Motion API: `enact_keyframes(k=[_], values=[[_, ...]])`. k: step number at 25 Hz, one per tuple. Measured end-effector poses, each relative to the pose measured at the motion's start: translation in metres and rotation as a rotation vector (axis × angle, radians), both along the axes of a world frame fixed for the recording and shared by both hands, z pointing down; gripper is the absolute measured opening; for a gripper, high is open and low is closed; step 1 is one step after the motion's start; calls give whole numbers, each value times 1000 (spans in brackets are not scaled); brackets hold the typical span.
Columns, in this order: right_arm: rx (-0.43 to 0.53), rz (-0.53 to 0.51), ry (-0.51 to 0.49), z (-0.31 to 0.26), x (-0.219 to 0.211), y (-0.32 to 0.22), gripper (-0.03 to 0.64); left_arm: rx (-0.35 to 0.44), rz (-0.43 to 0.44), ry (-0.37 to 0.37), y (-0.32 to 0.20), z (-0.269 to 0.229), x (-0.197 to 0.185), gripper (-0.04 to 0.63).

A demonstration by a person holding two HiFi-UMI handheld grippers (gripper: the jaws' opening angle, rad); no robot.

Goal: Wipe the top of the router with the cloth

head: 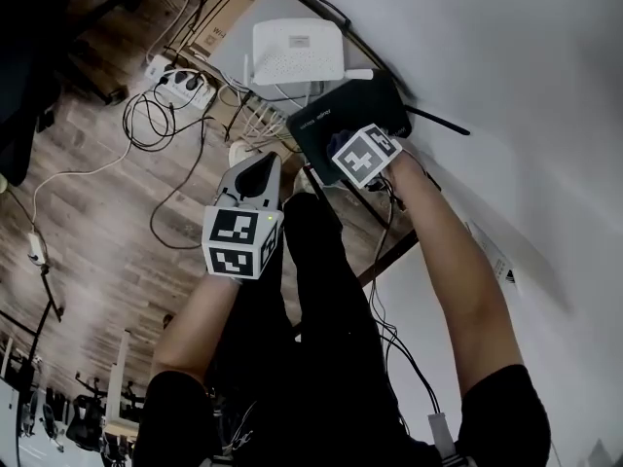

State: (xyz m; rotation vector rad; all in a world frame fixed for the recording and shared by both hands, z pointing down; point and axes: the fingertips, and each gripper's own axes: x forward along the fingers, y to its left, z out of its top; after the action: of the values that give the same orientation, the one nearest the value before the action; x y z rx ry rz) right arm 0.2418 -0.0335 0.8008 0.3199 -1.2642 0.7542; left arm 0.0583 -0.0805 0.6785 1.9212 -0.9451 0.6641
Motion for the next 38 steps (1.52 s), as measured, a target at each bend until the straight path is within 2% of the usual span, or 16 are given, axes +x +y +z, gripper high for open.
enact_keyframes(k=[4,9,14,19,24,33,38], values=[[-16,14,-60,-3,-22,11,5,-4,-35,8,2,-1,-3,0],[-13,-17,-82,-3,-39,19,6,-5,-52,7,4,-1,-11,0],[52,-23,-105,-8,-50,4,6,-4,-67,10,5,-1,-22,1],[162,-39,-104,-1,-56,-22,6,-14,-85,12,6,2,-33,1],[226,-15,-129,-7,-76,-46,5,-18,-94,13,4,5,-40,0],[291,-3,-153,-5,-90,-78,6,-29,-107,7,-6,13,-44,0],[291,-27,-130,-2,-77,-81,6,-32,-83,11,-10,14,-37,0]])
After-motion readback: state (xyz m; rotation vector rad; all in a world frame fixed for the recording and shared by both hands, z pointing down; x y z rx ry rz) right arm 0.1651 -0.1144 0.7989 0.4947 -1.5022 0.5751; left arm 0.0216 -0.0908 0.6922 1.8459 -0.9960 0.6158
